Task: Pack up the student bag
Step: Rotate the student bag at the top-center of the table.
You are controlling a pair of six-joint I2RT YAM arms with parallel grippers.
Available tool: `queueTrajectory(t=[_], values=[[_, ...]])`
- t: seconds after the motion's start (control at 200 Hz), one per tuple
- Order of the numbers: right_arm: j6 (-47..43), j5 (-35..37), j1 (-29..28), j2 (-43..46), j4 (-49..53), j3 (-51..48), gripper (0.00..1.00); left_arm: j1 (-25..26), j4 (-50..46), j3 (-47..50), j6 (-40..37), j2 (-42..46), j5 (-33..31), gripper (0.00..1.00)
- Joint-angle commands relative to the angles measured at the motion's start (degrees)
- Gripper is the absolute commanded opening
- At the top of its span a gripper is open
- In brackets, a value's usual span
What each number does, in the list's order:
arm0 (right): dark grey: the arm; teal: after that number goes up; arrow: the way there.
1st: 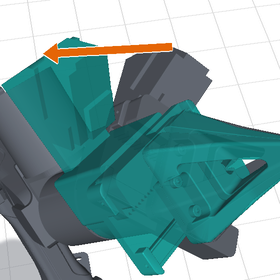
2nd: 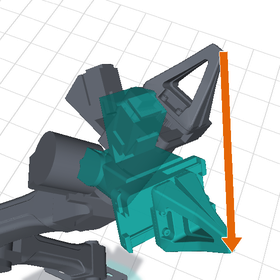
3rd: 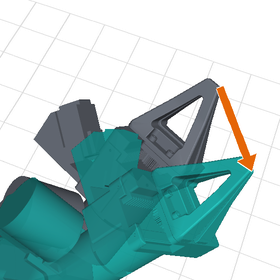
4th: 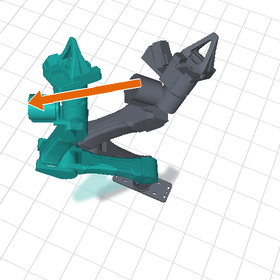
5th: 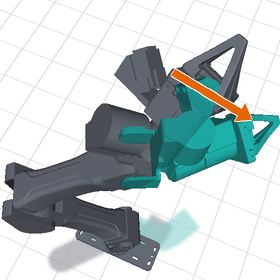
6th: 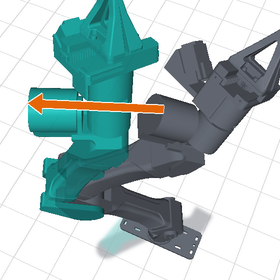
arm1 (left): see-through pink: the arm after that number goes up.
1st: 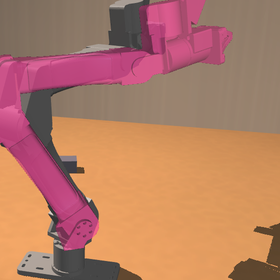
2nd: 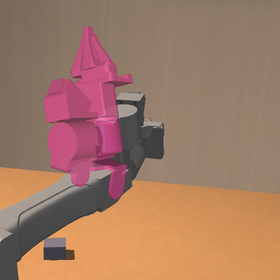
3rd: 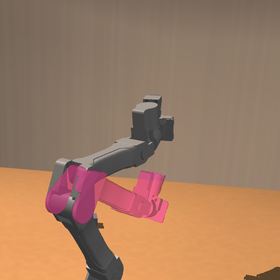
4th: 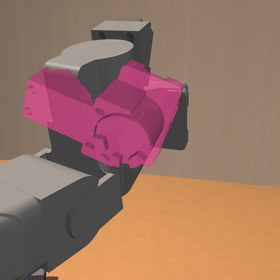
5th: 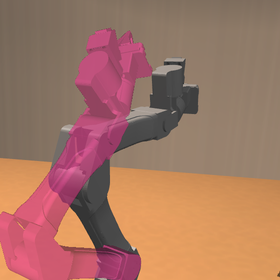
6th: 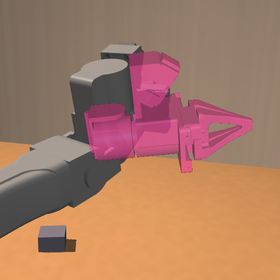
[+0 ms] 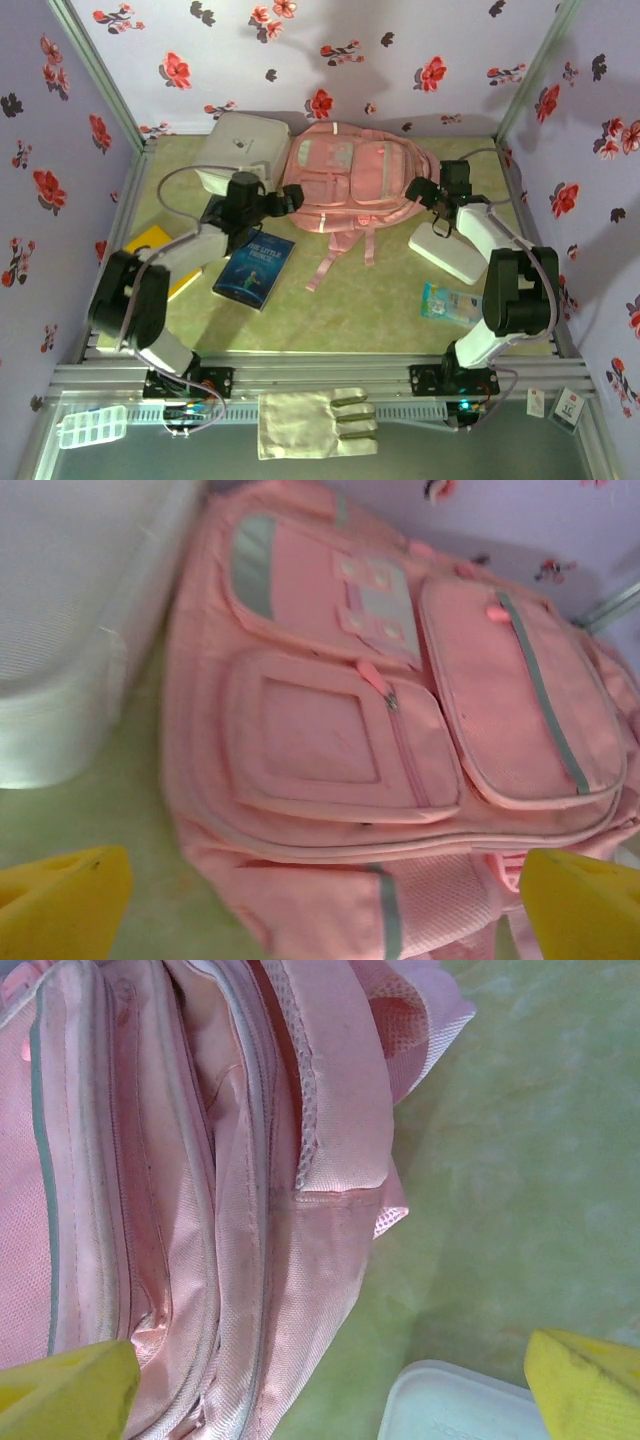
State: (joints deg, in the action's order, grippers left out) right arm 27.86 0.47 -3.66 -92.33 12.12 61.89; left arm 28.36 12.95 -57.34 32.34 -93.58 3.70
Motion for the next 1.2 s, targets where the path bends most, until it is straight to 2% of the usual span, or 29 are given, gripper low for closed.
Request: queueTrajectory(t=[0.0, 0.145, 0.305, 0.475, 0.58, 0.69, 0.83, 0.945, 1.07, 1.195], values=[[2.1, -0.8, 1.1, -0.1, 1.4, 2.3, 0.99, 1.4, -5.0, -7.2, 2.4, -5.4, 2.0, 1.0], [2.2, -1.5, 1.9, -1.0, 2.0, 4.1, 0.99, 1.2, -14.3, -17.8, 0.6, -13.7, -1.5, 1.0], [2.8, -1.1, 3.2, -2.8, 2.7, 6.8, 0.99, -0.2, -19.9, -27.1, -1.4, -21.4, -4.0, 1.0], [1.8, -5.3, 4.5, -9.1, 4.7, 12.8, 0.99, -2.7, -25.0, -32.9, -4.9, -25.6, -7.2, 1.0], [0.3, -6.8, 4.8, -14.7, 7.1, 18.2, 0.99, -4.1, -26.7, -33.6, -6.8, -25.8, -8.6, 1.0], [-1.8, -10.3, 4.8, -20.4, 8.5, 23.9, 0.95, -5.5, -27.4, -33.2, -7.4, -25.5, -10.5, 1.0], [-4.0, -21.1, 4.3, -26.1, 8.8, 28.5, 0.83, -6.5, -29.2, -33.0, -8.6, -24.9, -14.9, 1.0], [-4.8, -23.0, 2.0, -25.7, 7.2, 25.8, 0.81, -7.0, -29.3, -32.0, -9.1, -23.4, -15.0, 1.0], [-1.0, -26.3, -0.5, -23.1, 2.3, 20.2, 0.78, -7.0, -29.8, -30.5, -8.9, -20.4, -14.8, 1.0], [2.5, -25.5, -3.6, -19.0, -0.5, 14.4, 0.76, -6.9, -31.3, -29.7, -6.4, -16.3, -14.4, 1.0]])
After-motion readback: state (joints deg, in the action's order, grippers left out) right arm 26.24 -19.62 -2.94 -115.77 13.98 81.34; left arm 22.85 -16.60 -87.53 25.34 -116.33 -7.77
